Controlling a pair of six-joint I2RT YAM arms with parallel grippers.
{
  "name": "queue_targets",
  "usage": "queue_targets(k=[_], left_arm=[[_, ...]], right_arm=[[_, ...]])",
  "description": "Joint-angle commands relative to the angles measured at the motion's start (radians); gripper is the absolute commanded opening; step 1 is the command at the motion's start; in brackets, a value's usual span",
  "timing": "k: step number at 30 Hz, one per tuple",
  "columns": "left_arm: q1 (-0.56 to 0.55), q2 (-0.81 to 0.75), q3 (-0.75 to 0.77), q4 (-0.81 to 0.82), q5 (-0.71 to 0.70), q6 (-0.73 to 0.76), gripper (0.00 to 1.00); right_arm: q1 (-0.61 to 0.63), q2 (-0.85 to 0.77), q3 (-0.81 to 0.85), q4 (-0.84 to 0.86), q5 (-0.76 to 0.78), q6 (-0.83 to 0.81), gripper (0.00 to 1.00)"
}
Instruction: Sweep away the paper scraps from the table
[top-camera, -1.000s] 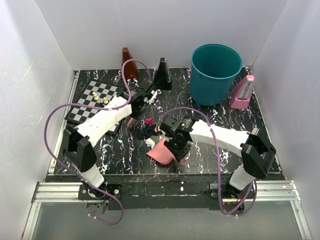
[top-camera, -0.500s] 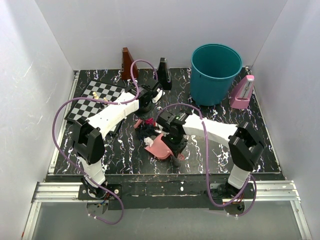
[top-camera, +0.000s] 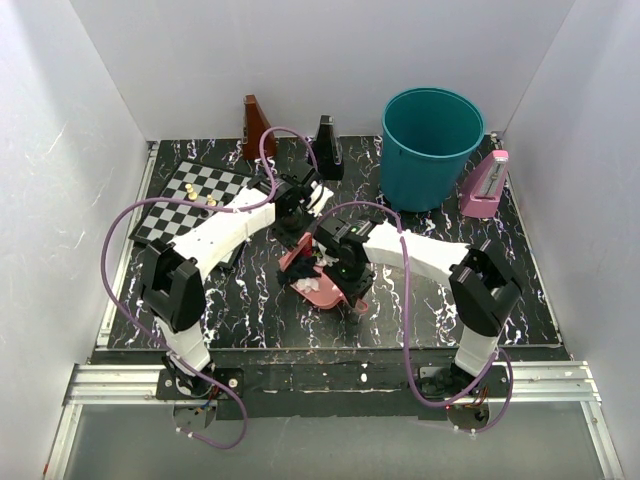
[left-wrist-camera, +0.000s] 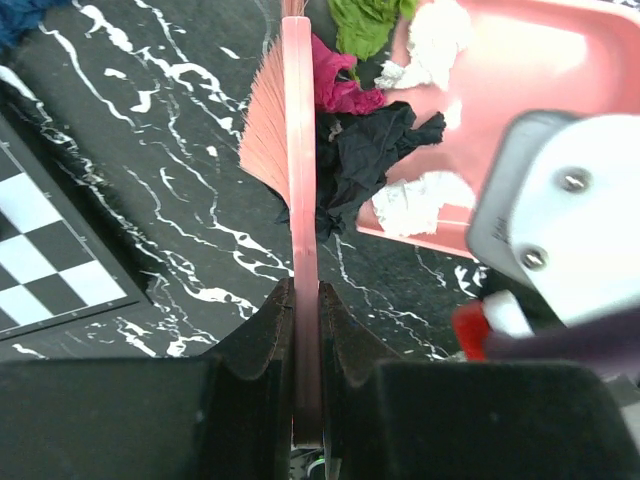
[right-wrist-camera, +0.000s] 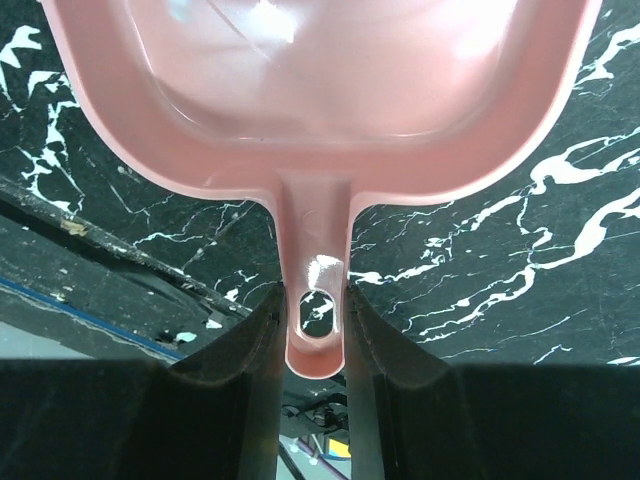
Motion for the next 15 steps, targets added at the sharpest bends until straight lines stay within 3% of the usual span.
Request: queue_targets(k=[1, 8, 15], left_arm=[[-0.003, -0.078, -0.028, -0.005, 0.178, -0.042, 0.0], [-0.003, -0.134, -0.036, 0.022, 0.236, -0.081, 0.0], [-0.003, -0.194, -0.033, 0.067, 0.172, -0.11, 0.0]], right_arm=[[-0.003, 0.011, 0.036, 0.014, 0.05, -0.014, 0.01], [-0.003, -0.007, 0.03, 0.029, 0.055, -0.007, 0.01], [-0.001, -0.076, -0.025, 0.072, 0.062, 0.004, 0.01]])
